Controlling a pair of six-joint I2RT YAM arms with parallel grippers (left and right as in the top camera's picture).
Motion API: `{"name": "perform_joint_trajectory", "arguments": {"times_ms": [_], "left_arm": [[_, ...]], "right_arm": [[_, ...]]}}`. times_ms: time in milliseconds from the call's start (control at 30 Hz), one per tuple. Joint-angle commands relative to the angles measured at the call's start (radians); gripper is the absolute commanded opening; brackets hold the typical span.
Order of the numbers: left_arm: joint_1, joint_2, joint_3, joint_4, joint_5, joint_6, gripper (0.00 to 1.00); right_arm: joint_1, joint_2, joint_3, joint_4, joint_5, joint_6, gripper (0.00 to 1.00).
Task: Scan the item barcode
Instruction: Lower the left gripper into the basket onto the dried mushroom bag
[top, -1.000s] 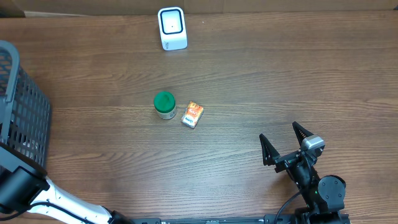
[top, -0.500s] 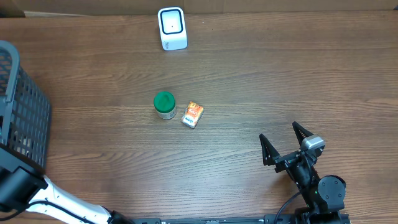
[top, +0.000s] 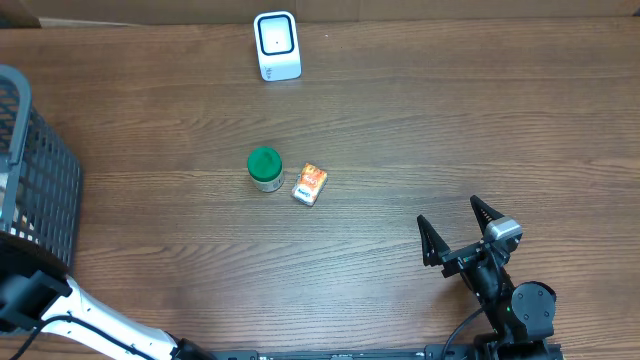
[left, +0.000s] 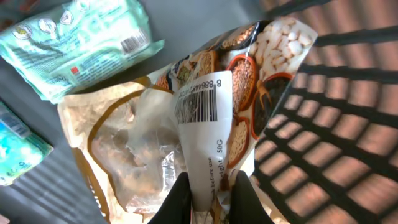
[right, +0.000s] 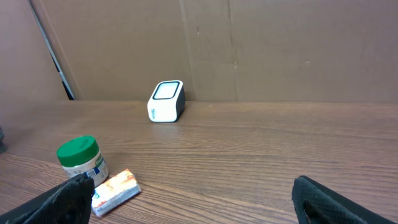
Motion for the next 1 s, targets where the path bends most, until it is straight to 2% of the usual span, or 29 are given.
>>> {"name": "perform_joint_trajectory", "arguments": {"times_ms": [0,167,500,700,733,800,967], "left_arm": [[-0.003,-0.06,0.122,-0.034,0.08,-0.013,0.04],[-0.003,-0.144,0.215,-0.055,0.132,-0.013,0.04],[-0.03,-0.431,0.224,-0.016,0.21,-0.017,0.04],[-0.084,-0.552,0.224,0.014,0.079,-0.021,0.04],[-0.084,-0.554,0.224,0.01,0.07,-0.027,0.06],[-0.08,-0.544,0.22,-0.011,0.07,-0.029,0.18],[-0.067,-0.499,0.193,-0.025,0.071,-0.029,0.31]], "right_arm": [[-0.003,-0.01,-0.01,0.007,0.004,0.008,1.0],[-0.003,-0.01,-0.01,0.007,0.004,0.008,1.0],[-0.003,-0.01,-0.01,0.007,0.004,0.008,1.0],[-0.003,-0.01,-0.01,0.007,0.004,0.008,1.0],[-0.003,-0.01,-0.01,0.007,0.004,0.008,1.0],[-0.003,-0.01,-0.01,0.007,0.004,0.008,1.0],[-0.003,-0.01,-0.01,0.007,0.004,0.008,1.0]]}}
